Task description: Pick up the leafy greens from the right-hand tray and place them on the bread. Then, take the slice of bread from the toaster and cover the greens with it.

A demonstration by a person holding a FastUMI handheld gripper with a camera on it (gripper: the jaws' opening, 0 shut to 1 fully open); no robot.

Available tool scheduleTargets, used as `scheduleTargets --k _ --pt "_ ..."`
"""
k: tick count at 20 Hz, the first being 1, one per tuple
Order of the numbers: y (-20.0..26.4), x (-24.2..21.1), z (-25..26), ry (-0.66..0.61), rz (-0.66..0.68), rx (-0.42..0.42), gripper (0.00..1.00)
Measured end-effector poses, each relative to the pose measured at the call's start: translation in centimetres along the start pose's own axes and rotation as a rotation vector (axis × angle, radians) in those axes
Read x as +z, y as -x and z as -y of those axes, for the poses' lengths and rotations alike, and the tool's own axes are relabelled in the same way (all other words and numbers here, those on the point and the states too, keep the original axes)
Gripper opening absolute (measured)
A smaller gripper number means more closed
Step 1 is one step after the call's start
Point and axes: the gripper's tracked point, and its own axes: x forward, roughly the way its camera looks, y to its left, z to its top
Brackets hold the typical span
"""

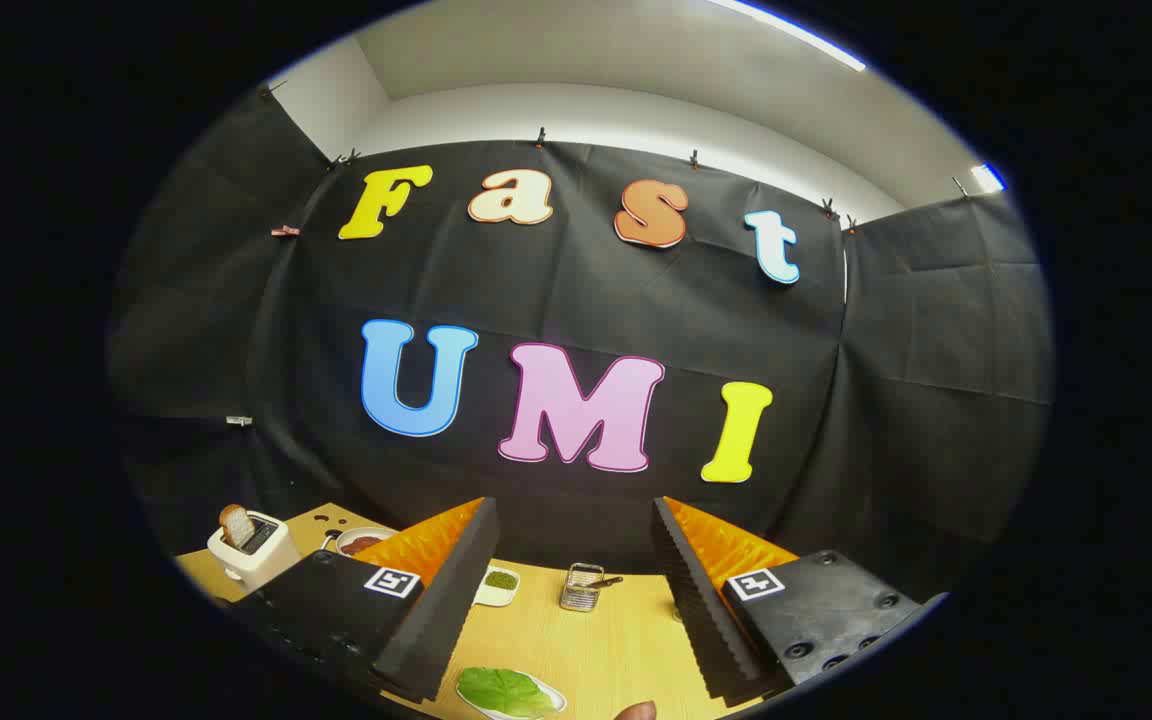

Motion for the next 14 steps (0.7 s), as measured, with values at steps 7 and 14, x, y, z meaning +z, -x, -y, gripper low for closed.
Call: scheduleTargets --k 7,14 --pt "-0.1 -0.3 -0.1 -0.016 -0.013 0.003 0.95" --pt "-0.5 -2.0 0.6 0.001 -0.084 -0.026 0.95"
